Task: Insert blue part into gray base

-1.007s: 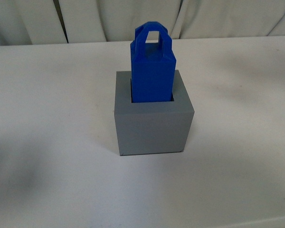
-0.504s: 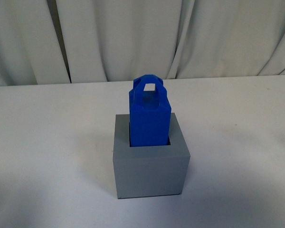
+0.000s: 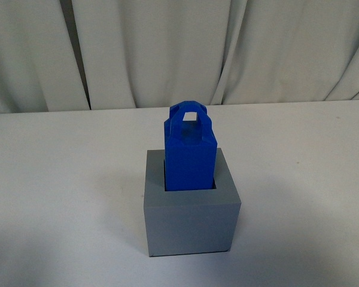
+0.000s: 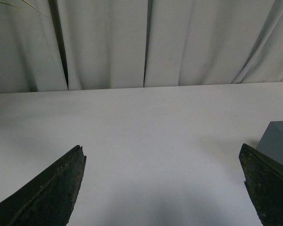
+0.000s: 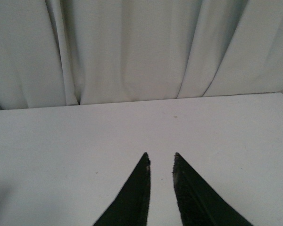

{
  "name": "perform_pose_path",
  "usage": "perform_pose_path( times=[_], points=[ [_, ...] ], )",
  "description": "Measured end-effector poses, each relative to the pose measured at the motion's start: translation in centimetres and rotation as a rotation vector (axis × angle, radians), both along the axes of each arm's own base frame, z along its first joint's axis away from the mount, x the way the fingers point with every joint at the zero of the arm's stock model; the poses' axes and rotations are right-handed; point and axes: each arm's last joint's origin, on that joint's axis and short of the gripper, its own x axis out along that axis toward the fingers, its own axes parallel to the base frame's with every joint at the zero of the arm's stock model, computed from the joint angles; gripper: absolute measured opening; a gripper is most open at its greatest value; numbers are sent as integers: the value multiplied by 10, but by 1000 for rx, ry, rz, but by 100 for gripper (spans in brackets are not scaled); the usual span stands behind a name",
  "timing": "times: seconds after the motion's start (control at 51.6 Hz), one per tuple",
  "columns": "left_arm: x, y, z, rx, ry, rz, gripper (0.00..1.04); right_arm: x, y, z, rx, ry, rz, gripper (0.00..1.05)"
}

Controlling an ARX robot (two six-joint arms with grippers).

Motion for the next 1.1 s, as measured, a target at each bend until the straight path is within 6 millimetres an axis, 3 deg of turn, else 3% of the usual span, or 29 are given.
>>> perform_pose_path(
  times=[0.077,0.31,0.755,1.104],
  points=[
    [0,0,0,0,0,0,99,-11,4,-4,-1,-3,-2,1],
    [0,0,0,0,0,0,99,-33,18,-15,3,-1,6,2],
    [0,0,0,0,0,0,99,-56,19,-31,5,4,1,2],
    [0,0,0,0,0,0,99,-70,19,-26,5,-18,2,2]
  ],
)
